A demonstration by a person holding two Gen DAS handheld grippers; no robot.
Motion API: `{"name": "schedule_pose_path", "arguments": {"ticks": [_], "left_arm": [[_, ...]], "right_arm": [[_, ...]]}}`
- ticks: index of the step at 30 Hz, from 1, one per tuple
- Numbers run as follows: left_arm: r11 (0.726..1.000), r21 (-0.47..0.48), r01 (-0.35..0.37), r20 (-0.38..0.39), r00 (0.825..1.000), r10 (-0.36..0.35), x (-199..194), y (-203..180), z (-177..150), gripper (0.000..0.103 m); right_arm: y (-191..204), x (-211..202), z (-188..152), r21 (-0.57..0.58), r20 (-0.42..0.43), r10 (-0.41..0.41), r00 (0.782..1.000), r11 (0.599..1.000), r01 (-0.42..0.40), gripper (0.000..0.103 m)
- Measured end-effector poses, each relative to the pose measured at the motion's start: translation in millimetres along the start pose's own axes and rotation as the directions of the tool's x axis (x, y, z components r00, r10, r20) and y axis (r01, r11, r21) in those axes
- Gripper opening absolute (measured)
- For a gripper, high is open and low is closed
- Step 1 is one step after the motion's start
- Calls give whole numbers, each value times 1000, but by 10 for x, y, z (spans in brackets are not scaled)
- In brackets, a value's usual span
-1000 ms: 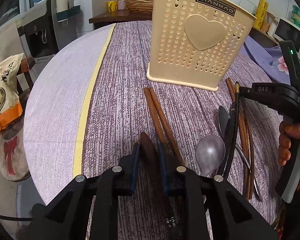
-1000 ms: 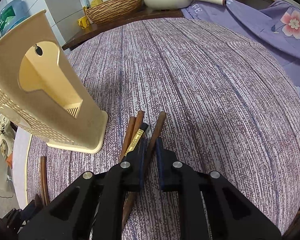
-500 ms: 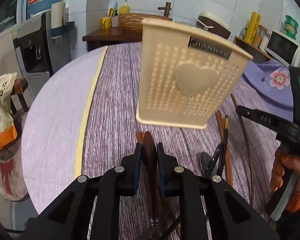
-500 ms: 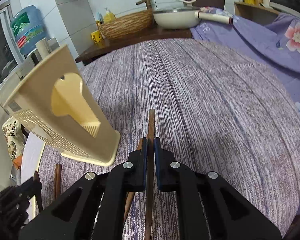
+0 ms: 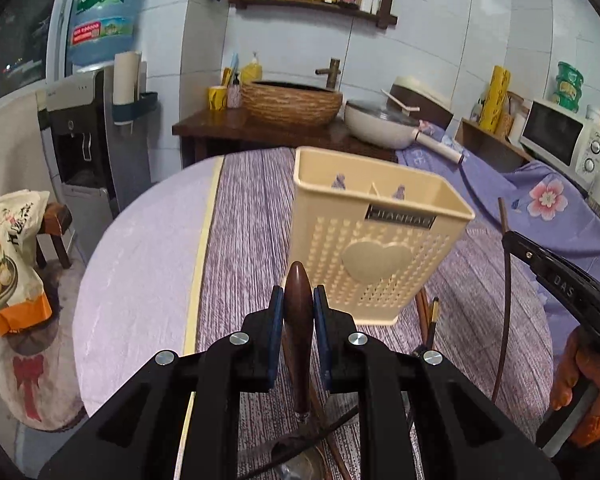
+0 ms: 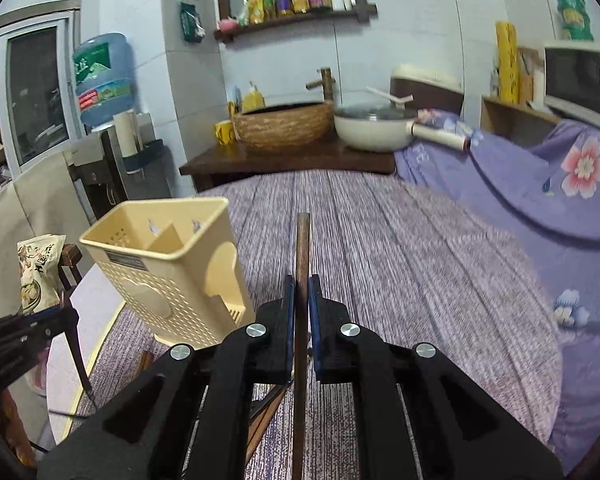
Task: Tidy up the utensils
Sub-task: 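Lift and carry the wooden spoon and brown chopstick over the beige holder with both tools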
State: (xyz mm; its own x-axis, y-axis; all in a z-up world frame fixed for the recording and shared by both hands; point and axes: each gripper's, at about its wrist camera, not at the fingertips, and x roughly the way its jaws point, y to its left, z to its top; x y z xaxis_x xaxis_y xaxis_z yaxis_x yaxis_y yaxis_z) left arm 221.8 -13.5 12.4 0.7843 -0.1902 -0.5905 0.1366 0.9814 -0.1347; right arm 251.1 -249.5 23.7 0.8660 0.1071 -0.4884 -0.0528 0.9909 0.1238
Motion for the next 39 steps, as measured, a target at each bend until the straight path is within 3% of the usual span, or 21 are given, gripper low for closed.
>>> {"name": "schedule_pose_path", "arguments": {"ticks": [12,28,39], "left_arm": [[1000,-1,-23,101,995,23,-289,-20,126,15],[999,8,-45,160,986,43,-432,-25,194,15],[999,36,18,181,983,-24,-630,-101,403,15]], "right_arm": [[72,-630,184,-51,125,36,992,998,-30,7],[197,-830,194,-110,159,67,985,993,-50,7],[307,-876,391,-103,138,182,974,980,-168,7]]}}
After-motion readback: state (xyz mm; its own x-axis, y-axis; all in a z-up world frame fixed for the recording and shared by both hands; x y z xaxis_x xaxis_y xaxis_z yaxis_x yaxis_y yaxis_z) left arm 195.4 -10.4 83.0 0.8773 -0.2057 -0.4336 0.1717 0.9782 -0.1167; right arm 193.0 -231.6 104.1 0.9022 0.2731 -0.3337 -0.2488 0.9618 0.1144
